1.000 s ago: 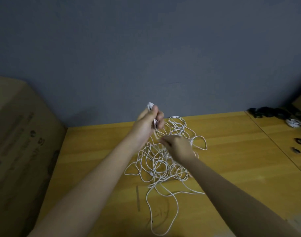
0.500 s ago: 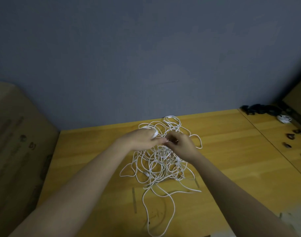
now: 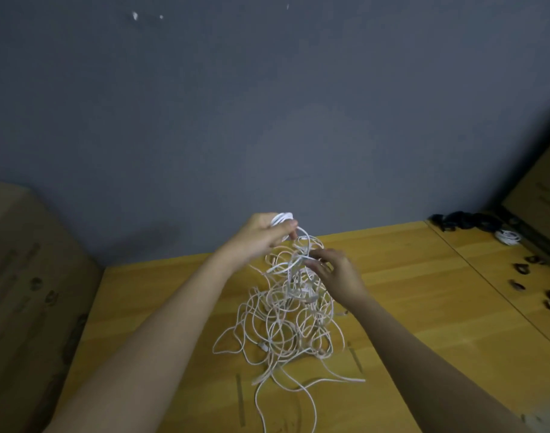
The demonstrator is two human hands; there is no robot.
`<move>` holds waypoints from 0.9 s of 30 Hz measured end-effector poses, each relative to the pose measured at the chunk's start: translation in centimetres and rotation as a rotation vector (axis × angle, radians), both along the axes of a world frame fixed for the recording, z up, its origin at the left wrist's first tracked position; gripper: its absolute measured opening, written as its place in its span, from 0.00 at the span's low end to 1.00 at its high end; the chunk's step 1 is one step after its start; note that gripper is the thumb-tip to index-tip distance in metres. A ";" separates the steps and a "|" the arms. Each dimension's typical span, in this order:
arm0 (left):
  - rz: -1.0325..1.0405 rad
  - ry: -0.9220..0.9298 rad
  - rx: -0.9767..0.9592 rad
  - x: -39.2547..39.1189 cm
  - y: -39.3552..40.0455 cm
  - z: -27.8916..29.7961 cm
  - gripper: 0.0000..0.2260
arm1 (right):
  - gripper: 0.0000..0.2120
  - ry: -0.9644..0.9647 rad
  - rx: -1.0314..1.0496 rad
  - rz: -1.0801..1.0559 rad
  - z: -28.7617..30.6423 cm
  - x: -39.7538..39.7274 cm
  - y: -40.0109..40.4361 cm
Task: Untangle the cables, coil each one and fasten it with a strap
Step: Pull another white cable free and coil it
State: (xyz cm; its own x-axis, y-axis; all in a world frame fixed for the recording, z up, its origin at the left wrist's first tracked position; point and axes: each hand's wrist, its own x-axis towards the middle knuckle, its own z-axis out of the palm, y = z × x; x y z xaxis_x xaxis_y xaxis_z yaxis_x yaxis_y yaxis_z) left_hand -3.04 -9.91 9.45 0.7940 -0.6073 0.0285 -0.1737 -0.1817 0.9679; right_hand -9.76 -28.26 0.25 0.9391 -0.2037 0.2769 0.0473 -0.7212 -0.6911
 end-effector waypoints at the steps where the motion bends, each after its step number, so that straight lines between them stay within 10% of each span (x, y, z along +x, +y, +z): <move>1: 0.018 -0.005 -0.028 0.1 -0.4 1.0 0.12 | 0.11 -0.083 -0.050 -0.027 0.9 0.5 0.2; 11: 0.351 -0.338 -0.083 5.2 -2.7 11.1 0.14 | 0.09 -0.227 0.463 -0.017 15.3 5.6 -1.7; 15: 0.194 -0.513 0.235 5.5 -3.2 11.4 0.14 | 0.09 0.005 0.138 0.056 16.8 5.7 -2.4; 24: 0.048 -0.281 0.047 3.0 -2.8 10.5 0.28 | 0.07 -0.238 0.526 0.103 18.3 4.4 -1.0; 27: 0.105 -0.323 0.100 3.1 -2.8 10.4 0.14 | 0.06 -0.258 0.559 0.101 18.5 4.3 -0.9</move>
